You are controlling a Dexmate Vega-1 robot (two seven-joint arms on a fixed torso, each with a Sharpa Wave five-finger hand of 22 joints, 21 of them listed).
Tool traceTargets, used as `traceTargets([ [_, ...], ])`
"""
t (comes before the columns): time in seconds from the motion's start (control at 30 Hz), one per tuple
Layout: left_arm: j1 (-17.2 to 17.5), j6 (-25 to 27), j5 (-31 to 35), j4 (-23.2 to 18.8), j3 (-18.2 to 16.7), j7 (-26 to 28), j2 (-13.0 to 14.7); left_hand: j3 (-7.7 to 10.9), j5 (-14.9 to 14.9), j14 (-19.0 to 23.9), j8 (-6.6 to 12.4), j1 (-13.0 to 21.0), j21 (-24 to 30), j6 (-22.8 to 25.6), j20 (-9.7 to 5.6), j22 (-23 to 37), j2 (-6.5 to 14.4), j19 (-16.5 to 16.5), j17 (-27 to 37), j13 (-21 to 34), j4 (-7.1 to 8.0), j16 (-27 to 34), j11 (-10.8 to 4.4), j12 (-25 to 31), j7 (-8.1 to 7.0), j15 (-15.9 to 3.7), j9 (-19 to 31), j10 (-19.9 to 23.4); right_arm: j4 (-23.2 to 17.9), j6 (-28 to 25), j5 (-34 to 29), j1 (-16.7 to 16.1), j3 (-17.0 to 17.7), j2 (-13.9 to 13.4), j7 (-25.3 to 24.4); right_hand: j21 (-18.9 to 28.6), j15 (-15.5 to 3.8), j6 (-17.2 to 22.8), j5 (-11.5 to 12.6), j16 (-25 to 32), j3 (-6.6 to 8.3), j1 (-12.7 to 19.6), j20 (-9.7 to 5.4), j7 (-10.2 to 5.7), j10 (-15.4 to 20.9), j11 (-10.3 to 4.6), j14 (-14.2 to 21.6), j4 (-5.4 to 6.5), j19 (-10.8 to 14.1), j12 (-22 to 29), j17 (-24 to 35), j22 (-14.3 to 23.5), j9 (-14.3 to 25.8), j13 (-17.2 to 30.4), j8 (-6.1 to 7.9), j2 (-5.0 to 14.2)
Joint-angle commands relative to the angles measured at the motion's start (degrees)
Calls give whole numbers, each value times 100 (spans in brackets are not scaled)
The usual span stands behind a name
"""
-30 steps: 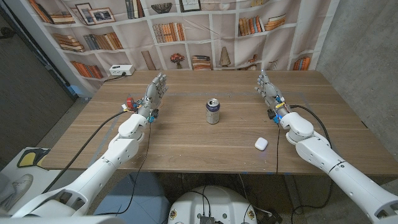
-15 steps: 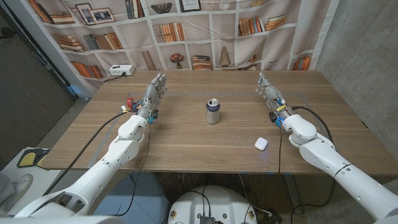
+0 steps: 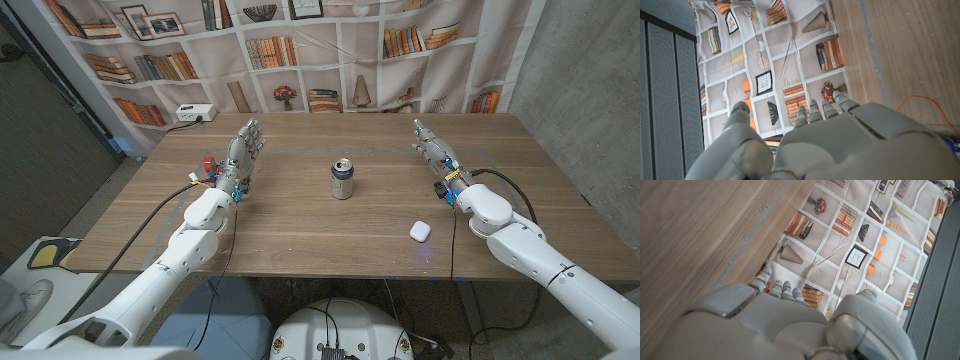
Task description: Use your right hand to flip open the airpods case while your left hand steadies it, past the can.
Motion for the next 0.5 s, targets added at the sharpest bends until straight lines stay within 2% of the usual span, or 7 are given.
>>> traceTargets([
  [0.03,4,9,73,-60,-20,54,66,-6,27,-47,35,44,-7,6,17,14,13,-1,16,11,-25,10,-28,-13,26,-7,14,-23,-294,-169,-265,-172,67,-185,-219,-10,-29,-1,-6,34,-14,81,5,38,51,9,-346,-54,-14,59,-4,25,17,5,21,14],
  [0.3,52,11,102,-100,-29,122,82,-10,28,-41,27,51,-7,-75,20,14,21,-3,16,13,-25,17,-35,-12,-8,-5,15,-22,-372,-226,-443,-245,125,-351,-247,-10,-28,2,-6,32,0,112,9,41,41,6,-348,-73,-16,51,-4,24,16,5,24,18],
  [0.5,17,-5,119,-21,37,71,23,-13,29,-38,51,55,-5,-40,26,14,23,1,16,13,-26,19,-27,-4,-31,0,16,-2,-350,-120,-429,-316,195,-348,-255,-8,-13,-1,-6,32,29,185,11,33,20,-2,-346,-118,-9,39,-5,23,15,4,28,21],
])
